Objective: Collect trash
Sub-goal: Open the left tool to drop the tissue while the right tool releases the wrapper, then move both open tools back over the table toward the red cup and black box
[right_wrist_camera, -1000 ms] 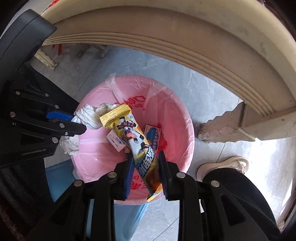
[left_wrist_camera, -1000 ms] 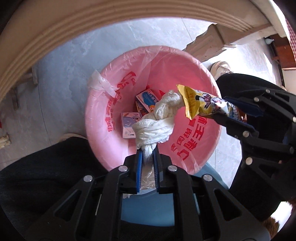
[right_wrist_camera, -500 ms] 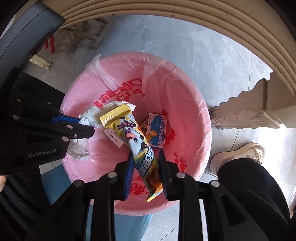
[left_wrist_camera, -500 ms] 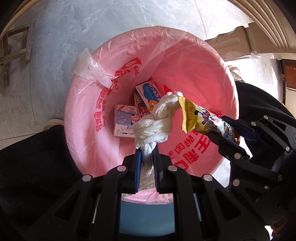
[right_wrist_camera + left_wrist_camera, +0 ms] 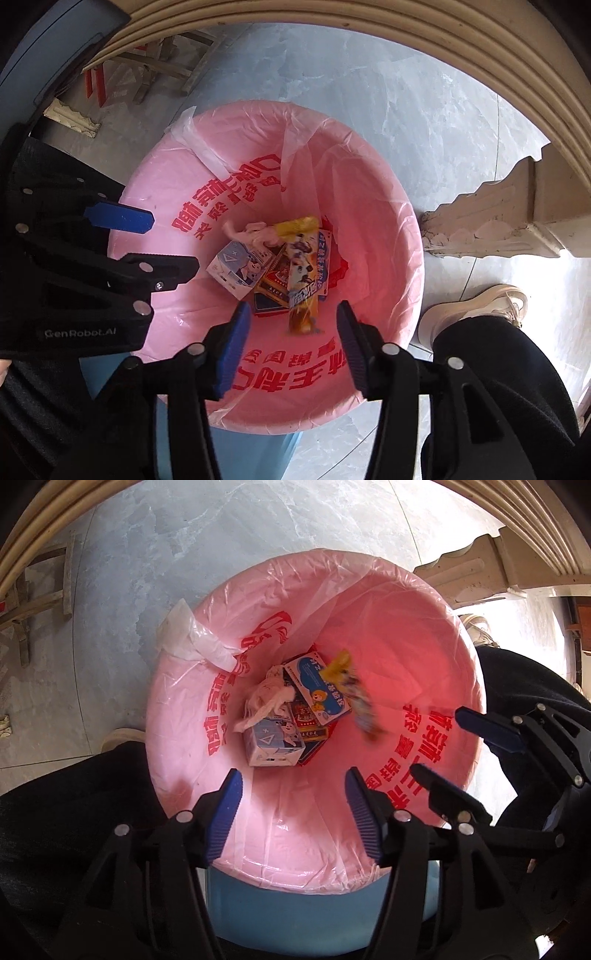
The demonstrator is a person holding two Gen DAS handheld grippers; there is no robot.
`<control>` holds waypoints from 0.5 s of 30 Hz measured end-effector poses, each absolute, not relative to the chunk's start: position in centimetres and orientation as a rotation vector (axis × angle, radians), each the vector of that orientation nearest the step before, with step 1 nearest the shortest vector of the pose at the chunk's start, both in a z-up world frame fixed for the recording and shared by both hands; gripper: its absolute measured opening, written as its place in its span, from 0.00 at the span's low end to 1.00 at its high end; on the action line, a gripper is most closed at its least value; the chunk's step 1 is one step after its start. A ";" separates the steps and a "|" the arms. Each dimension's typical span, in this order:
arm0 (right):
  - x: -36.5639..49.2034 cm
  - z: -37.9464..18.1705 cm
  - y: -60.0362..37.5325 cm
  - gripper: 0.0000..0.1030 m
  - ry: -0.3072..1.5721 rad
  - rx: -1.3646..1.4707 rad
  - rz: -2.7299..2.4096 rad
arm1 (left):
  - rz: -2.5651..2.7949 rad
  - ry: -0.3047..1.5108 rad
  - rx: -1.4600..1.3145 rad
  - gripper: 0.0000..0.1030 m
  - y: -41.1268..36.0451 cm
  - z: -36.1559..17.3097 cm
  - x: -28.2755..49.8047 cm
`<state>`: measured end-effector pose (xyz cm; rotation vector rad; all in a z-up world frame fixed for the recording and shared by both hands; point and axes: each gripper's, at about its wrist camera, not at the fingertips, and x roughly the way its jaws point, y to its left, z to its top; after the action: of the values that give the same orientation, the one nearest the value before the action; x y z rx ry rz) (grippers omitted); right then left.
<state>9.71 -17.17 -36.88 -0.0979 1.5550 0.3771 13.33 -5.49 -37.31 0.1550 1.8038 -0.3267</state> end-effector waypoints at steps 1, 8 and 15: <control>9.7 -36.9 -17.2 0.50 1.556 -0.097 0.380 | -0.323 1.805 0.154 0.56 -5.5 -37.3 13.4; 9.6 -36.9 -16.9 0.50 1.562 -0.104 0.388 | -0.325 1.797 0.160 0.58 -5.3 -37.3 13.4; 9.6 -36.9 -16.8 0.51 1.564 -0.113 0.392 | -0.317 1.786 0.176 0.59 -5.3 -37.1 13.2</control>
<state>9.59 -16.78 -36.86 -0.1126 1.5642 0.3922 13.22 -5.35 -37.11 0.1758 1.7861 -0.3172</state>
